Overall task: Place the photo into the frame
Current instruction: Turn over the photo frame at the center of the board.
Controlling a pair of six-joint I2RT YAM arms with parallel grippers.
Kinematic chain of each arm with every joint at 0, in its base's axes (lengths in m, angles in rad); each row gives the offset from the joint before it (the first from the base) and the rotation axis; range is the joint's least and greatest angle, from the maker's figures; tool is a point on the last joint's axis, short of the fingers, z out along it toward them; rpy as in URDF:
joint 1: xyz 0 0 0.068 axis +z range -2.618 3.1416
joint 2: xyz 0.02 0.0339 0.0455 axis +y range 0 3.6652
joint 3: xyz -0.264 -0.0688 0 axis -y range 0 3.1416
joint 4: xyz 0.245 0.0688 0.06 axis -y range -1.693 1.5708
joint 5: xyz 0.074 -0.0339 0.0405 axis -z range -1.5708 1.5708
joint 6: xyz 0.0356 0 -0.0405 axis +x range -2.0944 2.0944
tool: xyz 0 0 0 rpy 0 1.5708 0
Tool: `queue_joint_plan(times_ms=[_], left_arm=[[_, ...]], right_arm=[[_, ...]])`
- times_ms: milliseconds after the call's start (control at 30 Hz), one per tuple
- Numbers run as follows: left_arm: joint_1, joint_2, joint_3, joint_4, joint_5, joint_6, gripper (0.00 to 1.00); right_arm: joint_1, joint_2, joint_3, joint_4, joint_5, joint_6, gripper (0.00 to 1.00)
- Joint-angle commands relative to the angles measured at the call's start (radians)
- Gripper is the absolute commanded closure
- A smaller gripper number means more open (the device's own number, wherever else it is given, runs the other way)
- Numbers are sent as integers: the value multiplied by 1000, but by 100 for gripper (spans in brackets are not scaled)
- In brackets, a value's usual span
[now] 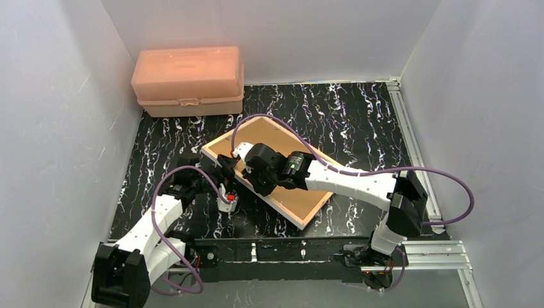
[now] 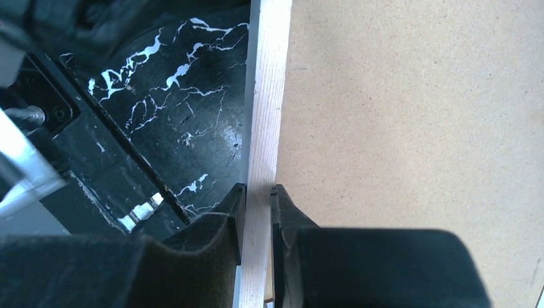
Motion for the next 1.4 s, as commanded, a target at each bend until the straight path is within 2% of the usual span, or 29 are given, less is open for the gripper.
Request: queue_joint_plan(times_ms=[0, 133, 200, 267, 367, 500, 533, 600, 667, 733, 900, 1200, 1367], left_arm=[[-15, 45, -16, 249, 11, -32, 10], [-30, 63, -2, 242, 9, -21, 12], [-34, 58, -7, 241, 14, -14, 19], [-44, 51, -8, 238, 14, -11, 32], [-48, 31, -1, 218, 24, -3, 58], [-49, 18, 17, 208, 20, 5, 76], [-49, 16, 21, 208, 19, -1, 82], [-50, 7, 26, 208, 24, -17, 91], [-52, -6, 27, 208, 28, -30, 92], [-54, -18, 35, 195, 27, -68, 91], [-55, -32, 97, 92, 18, -142, 91], [-55, -54, 246, -120, 35, -192, 92], [-55, -73, 287, -189, 45, -185, 92]], right_arm=[[6, -59, 70, 7, -39, -6, 99], [6, -61, 82, 6, -43, -2, 99], [6, -63, 89, 5, -47, -1, 99], [6, -66, 94, 4, -46, -1, 99], [6, -76, 96, -1, -34, -2, 99], [6, -90, 93, 0, -11, -1, 96], [6, -92, 94, -4, 1, -3, 87], [6, -103, 93, -12, 29, -7, 55], [7, -128, 80, -16, 66, -27, 35], [6, -154, 69, -23, 90, -53, 24], [37, -148, 89, -96, 101, -112, 8], [186, -175, 22, -73, 323, -219, 6], [199, -150, 27, -77, 429, -289, 15]])
